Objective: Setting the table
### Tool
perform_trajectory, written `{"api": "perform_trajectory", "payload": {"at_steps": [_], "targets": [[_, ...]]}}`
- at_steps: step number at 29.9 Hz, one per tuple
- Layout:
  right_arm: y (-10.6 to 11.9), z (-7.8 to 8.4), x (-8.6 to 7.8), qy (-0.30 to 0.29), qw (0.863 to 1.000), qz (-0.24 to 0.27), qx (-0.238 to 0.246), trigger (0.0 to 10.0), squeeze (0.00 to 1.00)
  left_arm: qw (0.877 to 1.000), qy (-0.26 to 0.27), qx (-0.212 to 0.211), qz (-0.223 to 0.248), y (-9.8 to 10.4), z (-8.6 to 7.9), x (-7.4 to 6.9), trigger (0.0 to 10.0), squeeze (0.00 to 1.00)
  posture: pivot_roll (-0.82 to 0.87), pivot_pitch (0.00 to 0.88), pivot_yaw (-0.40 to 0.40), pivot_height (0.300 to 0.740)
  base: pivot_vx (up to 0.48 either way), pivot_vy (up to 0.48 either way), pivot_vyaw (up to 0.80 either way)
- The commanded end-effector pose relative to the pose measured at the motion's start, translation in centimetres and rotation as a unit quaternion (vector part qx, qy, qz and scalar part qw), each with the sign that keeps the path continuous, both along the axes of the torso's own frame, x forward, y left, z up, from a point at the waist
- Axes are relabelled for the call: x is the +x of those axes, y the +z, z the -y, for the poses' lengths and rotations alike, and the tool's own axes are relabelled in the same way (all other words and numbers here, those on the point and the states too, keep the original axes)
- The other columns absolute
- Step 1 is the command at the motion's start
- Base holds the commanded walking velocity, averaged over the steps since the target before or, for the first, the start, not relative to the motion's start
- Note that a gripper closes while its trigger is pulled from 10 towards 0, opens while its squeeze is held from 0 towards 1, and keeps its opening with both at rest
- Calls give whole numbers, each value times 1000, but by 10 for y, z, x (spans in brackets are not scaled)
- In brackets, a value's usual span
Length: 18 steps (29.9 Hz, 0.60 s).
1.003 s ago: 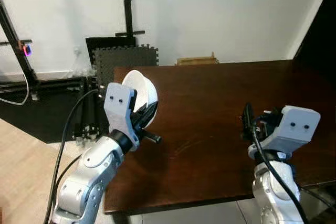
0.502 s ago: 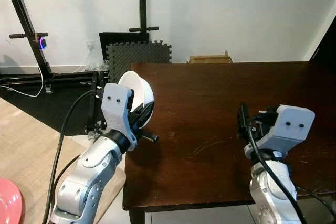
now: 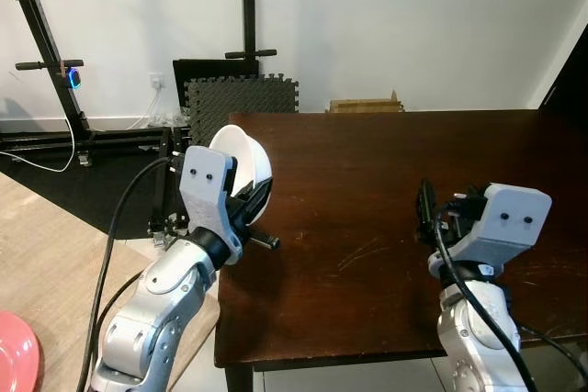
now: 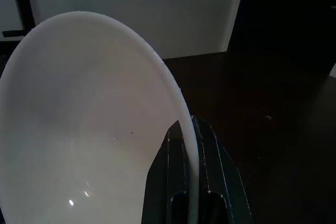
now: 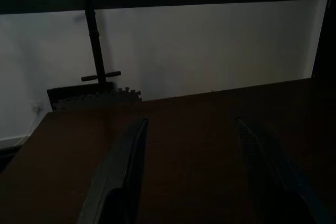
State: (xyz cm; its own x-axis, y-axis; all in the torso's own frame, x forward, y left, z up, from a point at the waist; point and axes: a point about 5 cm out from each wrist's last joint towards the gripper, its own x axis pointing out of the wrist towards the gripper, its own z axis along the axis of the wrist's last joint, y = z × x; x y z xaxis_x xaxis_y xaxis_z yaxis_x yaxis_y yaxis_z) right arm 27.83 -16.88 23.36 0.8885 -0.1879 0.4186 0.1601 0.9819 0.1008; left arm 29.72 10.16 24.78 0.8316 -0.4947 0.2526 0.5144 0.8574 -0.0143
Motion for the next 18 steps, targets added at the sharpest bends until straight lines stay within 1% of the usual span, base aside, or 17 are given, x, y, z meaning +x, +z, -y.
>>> {"api": "perform_trajectory", "payload": {"at_steps": [1,18], "targets": [[-2,2,-1,-6,1000,-4,1,10000,0,1000,-2,-1,-4,-3,1,-1,10000,0,53,26,18,740,0,0,0],[-2,2,0,-5,1000,-5,0,10000,0,1000,-3,8,-2,-4,3,-2,10000,0,52,25,15,740,0,0,0]]}}
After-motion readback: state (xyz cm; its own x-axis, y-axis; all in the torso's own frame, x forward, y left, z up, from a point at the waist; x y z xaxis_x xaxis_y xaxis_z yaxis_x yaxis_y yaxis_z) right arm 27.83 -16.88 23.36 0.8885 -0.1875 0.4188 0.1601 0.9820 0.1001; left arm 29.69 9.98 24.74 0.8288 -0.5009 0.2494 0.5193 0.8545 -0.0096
